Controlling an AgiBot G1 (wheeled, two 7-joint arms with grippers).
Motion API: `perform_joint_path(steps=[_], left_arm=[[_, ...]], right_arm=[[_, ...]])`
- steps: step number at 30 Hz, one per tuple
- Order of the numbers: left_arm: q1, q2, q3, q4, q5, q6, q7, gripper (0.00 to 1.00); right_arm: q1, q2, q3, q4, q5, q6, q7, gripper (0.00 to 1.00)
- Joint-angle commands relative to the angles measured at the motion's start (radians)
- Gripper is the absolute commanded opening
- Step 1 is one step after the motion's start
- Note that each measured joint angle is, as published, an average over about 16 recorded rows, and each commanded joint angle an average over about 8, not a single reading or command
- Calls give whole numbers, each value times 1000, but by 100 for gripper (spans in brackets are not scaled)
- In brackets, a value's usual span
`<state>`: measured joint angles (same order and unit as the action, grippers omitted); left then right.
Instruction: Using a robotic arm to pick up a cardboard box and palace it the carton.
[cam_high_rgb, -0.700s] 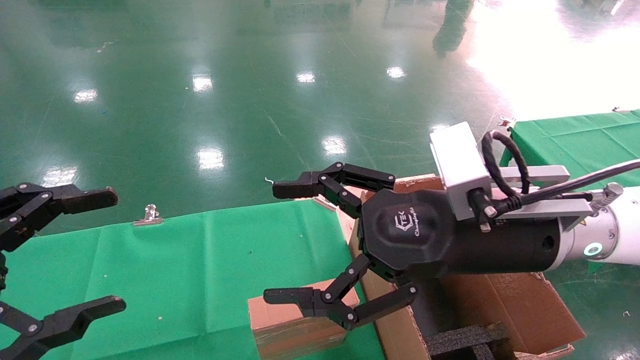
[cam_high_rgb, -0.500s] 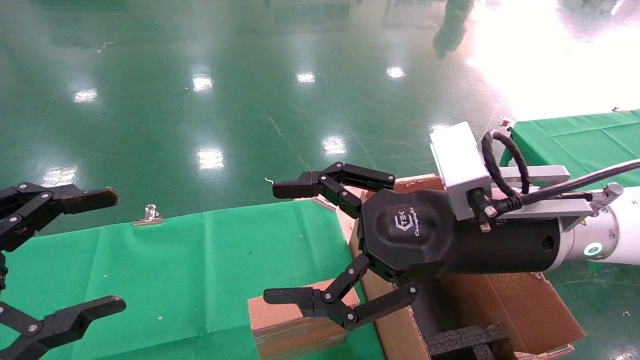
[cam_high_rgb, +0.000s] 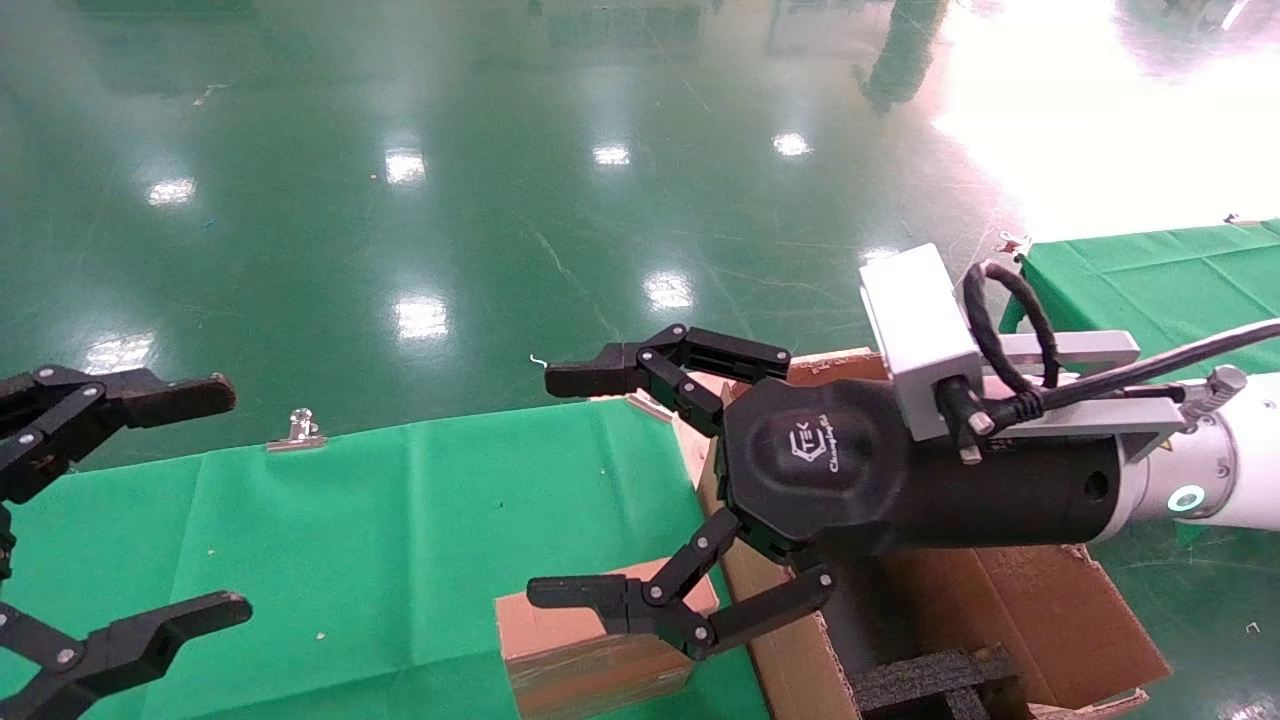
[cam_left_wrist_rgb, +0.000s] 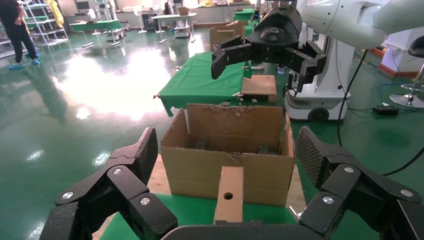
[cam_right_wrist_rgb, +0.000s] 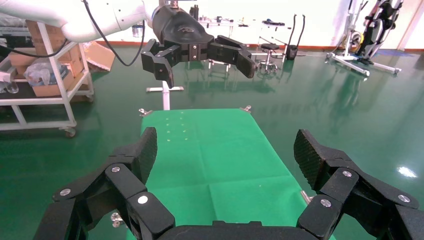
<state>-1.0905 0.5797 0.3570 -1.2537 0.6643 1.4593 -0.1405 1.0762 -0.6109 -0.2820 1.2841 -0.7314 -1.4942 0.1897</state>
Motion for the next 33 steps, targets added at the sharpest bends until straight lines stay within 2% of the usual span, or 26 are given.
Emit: perform_joint_path(steps=[1, 7, 11, 17, 24, 33], left_arm=[[0, 0, 0, 0, 0, 0, 0, 0], [0, 0, 0, 0, 0, 0, 0, 0], [0, 0, 0, 0, 0, 0, 0, 0], [0, 0, 0, 0, 0, 0, 0, 0], [0, 0, 0, 0, 0, 0, 0, 0], [0, 0, 0, 0, 0, 0, 0, 0]], right_arm=[[0, 0, 0, 0, 0, 0, 0, 100], [2, 0, -4, -1, -9, 0, 2, 100], [24, 0, -26, -3, -60, -1, 8, 100], [110, -19, -100, -15, -217, -29, 23, 100], [240, -85, -219, -52, -421, -72, 23, 100], [346, -184, -369, -125, -577, -81, -14, 100]])
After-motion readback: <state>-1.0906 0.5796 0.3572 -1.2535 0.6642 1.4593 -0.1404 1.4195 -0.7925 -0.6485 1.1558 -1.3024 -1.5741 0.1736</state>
